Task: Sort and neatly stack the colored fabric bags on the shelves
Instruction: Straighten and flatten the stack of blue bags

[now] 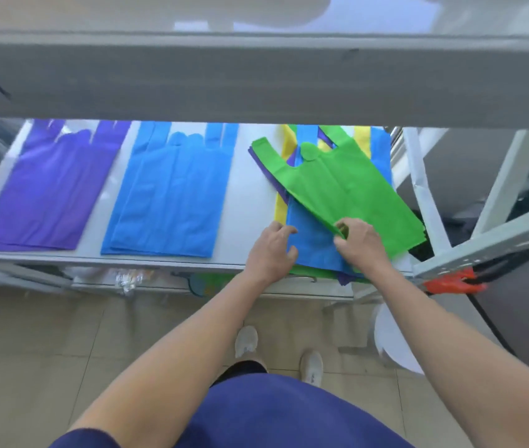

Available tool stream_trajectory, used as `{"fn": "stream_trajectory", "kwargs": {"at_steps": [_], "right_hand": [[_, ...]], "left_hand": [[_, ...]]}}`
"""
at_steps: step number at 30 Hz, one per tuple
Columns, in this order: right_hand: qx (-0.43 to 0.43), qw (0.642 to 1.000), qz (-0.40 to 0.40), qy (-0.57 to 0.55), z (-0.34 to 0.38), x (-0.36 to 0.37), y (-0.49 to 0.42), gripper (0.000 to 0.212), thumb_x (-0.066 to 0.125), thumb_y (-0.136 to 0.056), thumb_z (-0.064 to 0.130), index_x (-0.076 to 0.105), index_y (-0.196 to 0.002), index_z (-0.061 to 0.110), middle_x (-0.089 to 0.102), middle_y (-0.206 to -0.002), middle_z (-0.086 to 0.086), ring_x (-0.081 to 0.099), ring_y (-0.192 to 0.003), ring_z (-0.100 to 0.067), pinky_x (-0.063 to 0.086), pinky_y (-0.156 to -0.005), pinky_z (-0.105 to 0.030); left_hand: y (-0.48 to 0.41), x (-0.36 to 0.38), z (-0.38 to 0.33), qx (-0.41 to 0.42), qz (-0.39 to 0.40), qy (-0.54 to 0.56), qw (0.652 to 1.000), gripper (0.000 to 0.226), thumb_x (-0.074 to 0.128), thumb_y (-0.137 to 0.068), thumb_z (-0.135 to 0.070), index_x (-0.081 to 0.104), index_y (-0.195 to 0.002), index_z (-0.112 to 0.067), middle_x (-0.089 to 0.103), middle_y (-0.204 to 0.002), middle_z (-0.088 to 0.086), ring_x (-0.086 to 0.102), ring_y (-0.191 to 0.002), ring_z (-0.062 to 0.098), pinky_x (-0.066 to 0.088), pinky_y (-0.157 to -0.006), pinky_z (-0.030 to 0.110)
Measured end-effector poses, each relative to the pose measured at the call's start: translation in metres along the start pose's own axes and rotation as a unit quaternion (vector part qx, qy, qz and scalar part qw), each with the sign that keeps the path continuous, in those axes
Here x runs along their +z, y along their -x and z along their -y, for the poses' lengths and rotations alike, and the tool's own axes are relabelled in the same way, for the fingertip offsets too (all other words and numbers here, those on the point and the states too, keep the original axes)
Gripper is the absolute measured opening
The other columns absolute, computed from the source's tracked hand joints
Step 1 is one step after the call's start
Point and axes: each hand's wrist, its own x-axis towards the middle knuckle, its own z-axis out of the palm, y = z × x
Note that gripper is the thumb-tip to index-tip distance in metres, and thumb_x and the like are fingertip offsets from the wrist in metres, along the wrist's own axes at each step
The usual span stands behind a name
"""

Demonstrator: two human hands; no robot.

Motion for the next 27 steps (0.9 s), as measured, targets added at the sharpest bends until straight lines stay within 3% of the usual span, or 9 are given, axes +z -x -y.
{"fn": "stream_trajectory", "kwargs": {"at_steps": [4, 6, 8, 13, 15, 18, 21, 24, 27], "right_hand": [[0.062, 0.992, 0.036, -0.101, -0.023, -0.028, -0.019, 0.031, 0.064, -0.098, 0.024, 0.067, -0.117, -0.001, 0.069, -0.118, -0.027, 0.064, -0.103, -0.036, 0.046, -0.083, -0.039], [0.096, 0.978, 0.045, -0.181, -0.032, -0.033, -0.021, 0.049, 0.064, -0.101, 0.022, 0.055, -0.143, -0.003, 0.058, -0.145, -0.023, 0.058, -0.129, -0.034, 0.045, -0.104, -0.039], [0.118, 0.962, 0.045, -0.244, -0.038, -0.035, -0.02, 0.059, 0.063, -0.102, 0.019, 0.042, -0.154, 0.0, 0.046, -0.157, -0.018, 0.047, -0.143, -0.033, 0.039, -0.116, -0.04], [0.128, 0.951, 0.03, -0.28, -0.046, -0.029, -0.016, 0.059, 0.061, -0.103, 0.02, 0.04, -0.156, 0.002, 0.051, -0.153, -0.016, 0.054, -0.135, -0.03, 0.043, -0.11, -0.04], [0.1, 0.96, 0.025, -0.26, -0.043, -0.031, -0.013, 0.06, 0.06, -0.103, 0.022, 0.04, -0.156, 0.001, 0.059, -0.141, -0.017, 0.063, -0.119, -0.024, 0.048, -0.1, -0.037], [-0.002, 0.987, -0.017, -0.162, -0.032, -0.037, -0.008, 0.051, 0.058, -0.103, 0.017, 0.049, -0.149, -0.002, 0.058, -0.147, -0.019, 0.056, -0.135, -0.034, 0.042, -0.111, -0.04], [-0.107, 0.989, -0.076, -0.07, -0.02, -0.043, -0.002, 0.045, 0.056, -0.095, 0.012, 0.063, -0.139, 0.005, 0.072, -0.123, -0.023, 0.068, -0.112, -0.041, 0.054, -0.093, -0.045], [-0.115, 0.988, -0.097, -0.022, -0.009, -0.057, -0.005, 0.049, 0.055, -0.093, 0.014, 0.062, -0.141, 0.012, 0.074, -0.116, -0.024, 0.069, -0.107, -0.043, 0.055, -0.088, -0.046], [-0.144, 0.985, -0.081, 0.05, 0.004, -0.065, -0.004, 0.047, 0.053, -0.094, 0.012, 0.063, -0.14, 0.017, 0.073, -0.104, -0.027, 0.07, -0.098, -0.045, 0.056, -0.08, -0.046]], "left_hand": [[-0.013, 0.017, -0.028, -0.132, -0.041, 0.057, 0.989, 0.063, 0.062, -0.092, -0.022, 0.041, -0.149, -0.004, 0.05, -0.138, 0.019, 0.045, -0.132, 0.038, 0.037, -0.112, 0.045], [-0.02, 0.021, -0.039, -0.176, -0.056, 0.053, 0.981, 0.069, 0.062, -0.093, -0.025, 0.034, -0.153, -0.005, 0.043, -0.145, 0.018, 0.037, -0.138, 0.037, 0.033, -0.114, 0.045], [-0.027, 0.021, -0.045, -0.205, -0.053, 0.054, 0.976, 0.072, 0.063, -0.093, -0.028, 0.032, -0.155, -0.007, 0.04, -0.15, 0.015, 0.034, -0.142, 0.035, 0.034, -0.115, 0.045], [-0.046, 0.015, -0.048, -0.276, -0.057, 0.194, 0.94, 0.062, 0.073, -0.09, -0.03, 0.045, -0.143, -0.011, 0.057, -0.137, 0.01, 0.055, -0.128, 0.03, 0.047, -0.105, 0.041], [-0.05, 0.013, -0.05, -0.267, -0.057, 0.229, 0.934, 0.05, 0.076, -0.09, -0.031, 0.056, -0.131, -0.01, 0.063, -0.125, 0.006, 0.061, -0.116, 0.026, 0.051, -0.099, 0.039], [-0.057, 0.012, -0.054, -0.237, -0.049, 0.215, 0.946, 0.033, 0.075, -0.09, -0.032, 0.071, -0.113, -0.01, 0.073, -0.112, 0.007, 0.068, -0.104, 0.026, 0.056, -0.094, 0.04], [-0.055, 0.003, -0.069, -0.204, -0.056, 0.244, 0.946, 0.021, 0.074, -0.087, -0.027, 0.076, -0.103, -0.012, 0.076, -0.101, 0.006, 0.071, -0.093, 0.023, 0.057, -0.083, 0.034], [-0.041, -0.026, -0.088, -0.164, -0.08, 0.36, 0.915, 0.022, 0.076, -0.08, -0.028, 0.076, -0.098, -0.016, 0.078, -0.093, 0.002, 0.073, -0.083, 0.021, 0.059, -0.079, 0.036], [-0.022, -0.059, -0.096, -0.128, -0.086, 0.522, 0.839, 0.019, 0.071, -0.086, -0.017, 0.074, -0.104, -0.011, 0.076, -0.091, 0.008, 0.072, -0.079, 0.023, 0.059, -0.071, 0.033]]}}
